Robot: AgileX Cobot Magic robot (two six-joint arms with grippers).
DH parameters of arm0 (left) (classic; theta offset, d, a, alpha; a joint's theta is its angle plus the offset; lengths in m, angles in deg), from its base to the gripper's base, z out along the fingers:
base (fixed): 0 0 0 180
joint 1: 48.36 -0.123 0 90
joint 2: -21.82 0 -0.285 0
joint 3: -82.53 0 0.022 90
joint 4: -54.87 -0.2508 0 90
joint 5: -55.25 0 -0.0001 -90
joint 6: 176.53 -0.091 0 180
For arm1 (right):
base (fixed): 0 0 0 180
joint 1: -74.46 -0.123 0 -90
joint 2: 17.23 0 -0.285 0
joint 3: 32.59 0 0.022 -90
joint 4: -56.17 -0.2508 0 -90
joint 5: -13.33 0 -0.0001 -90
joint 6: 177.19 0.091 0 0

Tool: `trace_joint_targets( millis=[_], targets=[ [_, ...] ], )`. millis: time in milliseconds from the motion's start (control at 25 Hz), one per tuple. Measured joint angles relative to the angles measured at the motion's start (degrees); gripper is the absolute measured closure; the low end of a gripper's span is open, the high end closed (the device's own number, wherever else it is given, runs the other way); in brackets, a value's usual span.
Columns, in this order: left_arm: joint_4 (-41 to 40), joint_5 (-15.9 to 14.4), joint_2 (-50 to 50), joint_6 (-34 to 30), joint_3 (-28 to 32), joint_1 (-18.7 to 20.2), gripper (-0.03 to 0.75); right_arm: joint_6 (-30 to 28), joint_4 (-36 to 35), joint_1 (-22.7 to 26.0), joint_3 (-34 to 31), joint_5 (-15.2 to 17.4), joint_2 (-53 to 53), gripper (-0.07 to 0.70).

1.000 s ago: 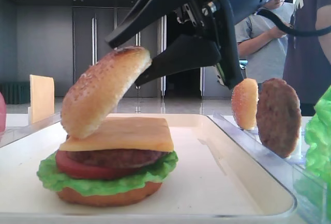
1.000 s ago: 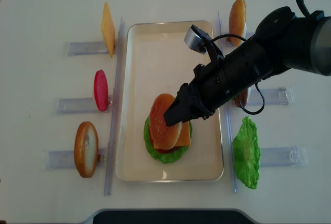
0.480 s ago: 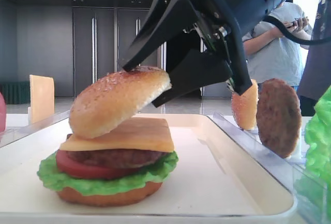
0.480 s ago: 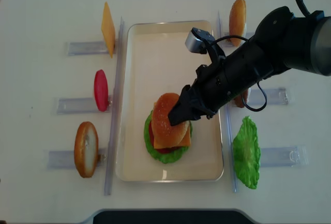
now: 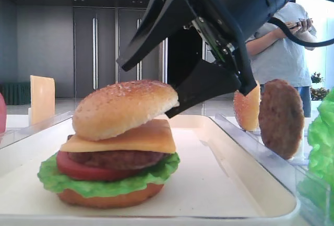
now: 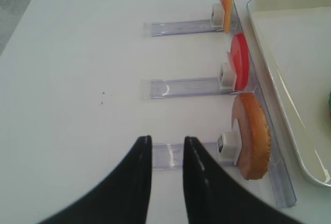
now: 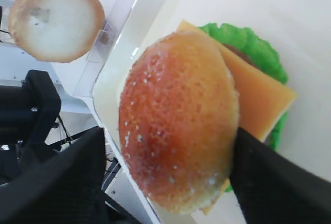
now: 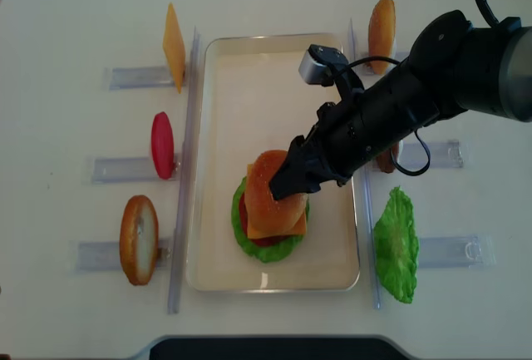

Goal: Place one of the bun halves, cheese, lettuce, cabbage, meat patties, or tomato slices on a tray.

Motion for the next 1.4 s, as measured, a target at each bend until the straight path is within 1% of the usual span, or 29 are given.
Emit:
trace_joint_targets(
  millis=[160, 240, 360, 480, 520, 560, 600, 680, 720, 800, 880, 960, 1040, 1160, 1240, 1320, 1400],
  targets=[
    [0.0, 0.0, 0.0, 0.0, 0.0, 0.0, 0.557, 0.1, 2.4, 0.0, 0.0, -2.8, 1.5, 0.11],
    [0.1, 0.0, 0.0, 0.0, 0.0, 0.0, 0.557, 0.2, 3.5, 0.0, 0.0, -3.4, 3.1, 0.107],
    [0.1, 0.0, 0.0, 0.0, 0.0, 0.0, 0.557, 1.6, 5.8, 0.0, 0.0, -4.7, 5.7, 0.107],
    [0.1, 0.0, 0.0, 0.0, 0.0, 0.0, 0.557, 3.6, 9.6, 0.0, 0.0, -6.6, 8.8, 0.107],
    [0.1, 0.0, 0.0, 0.0, 0.0, 0.0, 0.557, 5.0, 11.5, 0.0, 0.0, -6.7, 10.0, 0.107],
    [0.1, 0.0, 0.0, 0.0, 0.0, 0.0, 0.557, 7.1, 13.6, 0.0, 0.0, -6.1, 11.1, 0.107],
    [0.1, 0.0, 0.0, 0.0, 0.0, 0.0, 0.557, 9.4, 16.9, 0.0, 0.0, -6.1, 12.5, 0.107],
    [0.1, 0.0, 0.0, 0.0, 0.0, 0.0, 0.557, 17.2, 25.7, 0.0, 0.0, -5.7, 15.2, 0.107],
    [0.1, 0.0, 0.0, 0.0, 0.0, 0.0, 0.557, 21.0, 29.9, 0.0, 0.0, -5.1, 16.8, 0.107],
    [0.1, 0.0, 0.0, 0.0, 0.0, 0.0, 0.557, 30.5, 40.8, 0.0, 0.0, -3.0, 19.9, 0.109],
    [0.1, 0.0, 0.0, 0.0, 0.0, 0.0, 0.557, 38.8, 50.3, 0.2, 0.0, 0.6, 22.7, 0.129],
    [0.1, 0.0, 0.0, 0.0, 0.0, 0.0, 0.557, 46.5, 58.0, 1.5, 0.0, 5.9, 25.0, 0.169],
    [0.1, 0.0, 0.0, 0.0, 0.0, 0.0, 0.557, 51.2, 62.6, 3.9, 0.0, 11.1, 26.9, 0.208],
    [0.1, 0.0, 0.0, 0.0, 0.0, 0.0, 0.557, 54.3, 66.0, 9.8, 0.0, 16.2, 28.9, 0.243],
    [0.1, 0.0, 0.0, 0.0, 0.0, 0.0, 0.557, 54.9, 67.3, 14.9, 0.0, 18.4, 30.0, 0.253],
    [0.1, 0.0, 0.0, 0.0, 0.0, 0.0, 0.557, 55.1, 68.0, 19.9, 0.0, 19.6, 30.8, 0.256],
    [0.1, 0.0, 0.0, 0.0, 0.0, 0.0, 0.557, 55.1, 68.5, 25.0, 0.0, 20.2, 31.4, 0.257]
  ],
)
